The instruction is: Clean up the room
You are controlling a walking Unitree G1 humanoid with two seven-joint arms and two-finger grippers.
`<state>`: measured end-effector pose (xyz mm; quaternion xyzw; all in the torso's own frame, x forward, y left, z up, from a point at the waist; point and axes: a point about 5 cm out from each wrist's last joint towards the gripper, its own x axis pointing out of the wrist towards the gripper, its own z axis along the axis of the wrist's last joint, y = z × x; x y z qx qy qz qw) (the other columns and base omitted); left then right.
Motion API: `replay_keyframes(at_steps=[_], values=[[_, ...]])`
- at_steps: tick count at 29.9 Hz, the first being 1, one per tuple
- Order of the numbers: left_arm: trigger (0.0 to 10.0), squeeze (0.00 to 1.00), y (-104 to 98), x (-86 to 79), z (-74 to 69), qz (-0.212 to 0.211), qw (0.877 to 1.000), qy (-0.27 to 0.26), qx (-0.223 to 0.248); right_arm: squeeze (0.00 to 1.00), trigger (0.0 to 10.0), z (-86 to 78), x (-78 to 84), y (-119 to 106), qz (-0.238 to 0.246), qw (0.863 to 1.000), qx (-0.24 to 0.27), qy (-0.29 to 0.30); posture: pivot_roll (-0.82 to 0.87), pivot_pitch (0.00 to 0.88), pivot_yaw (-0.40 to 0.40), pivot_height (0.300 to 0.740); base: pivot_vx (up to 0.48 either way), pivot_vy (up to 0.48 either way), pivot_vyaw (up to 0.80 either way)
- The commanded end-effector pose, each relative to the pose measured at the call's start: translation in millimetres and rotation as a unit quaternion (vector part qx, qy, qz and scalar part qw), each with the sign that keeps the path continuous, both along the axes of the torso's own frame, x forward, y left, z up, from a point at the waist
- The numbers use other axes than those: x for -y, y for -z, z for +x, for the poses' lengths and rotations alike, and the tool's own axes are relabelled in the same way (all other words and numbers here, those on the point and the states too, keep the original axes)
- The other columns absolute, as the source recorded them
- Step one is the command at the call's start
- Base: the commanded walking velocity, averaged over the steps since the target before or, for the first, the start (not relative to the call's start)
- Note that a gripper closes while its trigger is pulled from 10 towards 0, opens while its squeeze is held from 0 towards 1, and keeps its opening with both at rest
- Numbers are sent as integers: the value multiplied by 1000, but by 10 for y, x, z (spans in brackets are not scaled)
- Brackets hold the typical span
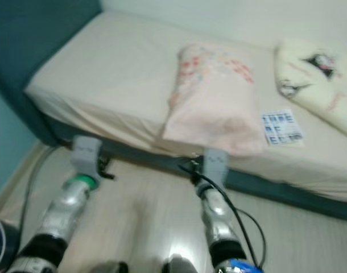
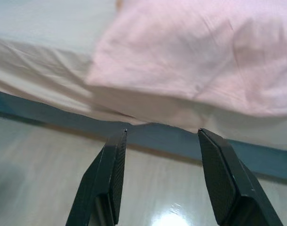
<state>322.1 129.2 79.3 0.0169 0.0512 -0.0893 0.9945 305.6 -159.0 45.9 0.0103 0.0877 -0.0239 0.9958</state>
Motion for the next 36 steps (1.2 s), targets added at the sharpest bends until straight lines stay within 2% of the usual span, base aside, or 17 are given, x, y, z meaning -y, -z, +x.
replay_keyframes(at_steps=[1, 7, 20, 28, 36], values=[[10000, 0, 48, 65, -40, -7, 1000, 10, -7, 0, 10000, -53, 75, 66, -2, 1000, -13, 12, 37, 106, 6, 740, 409, 0, -788], [10000, 0, 59, 50, -50, -5, 1000, 9, -7, 0, 10000, -69, 51, 92, 0, 1000, -19, 7, 38, 106, 0, 740, 405, 0, -796], [10000, 0, 43, 39, -33, 3, 1000, 14, -2, 0, 10000, -62, -35, 123, 2, 1000, -28, -9, 55, 70, -34, 740, 392, 0, -62], [10000, 0, 46, 4, -22, -1, 1000, 9, -3, 0, 10000, -20, -25, 83, 4, 1000, -19, -5, 46, 52, 2, 740, 383, 0, -760], [10000, 0, 35, 65, -7, -3, 1000, 22, -3, 0, 10000, -39, 2, 88, 7, 1000, -16, 8, 43, 59, 13, 740, 375, 0, 0]])
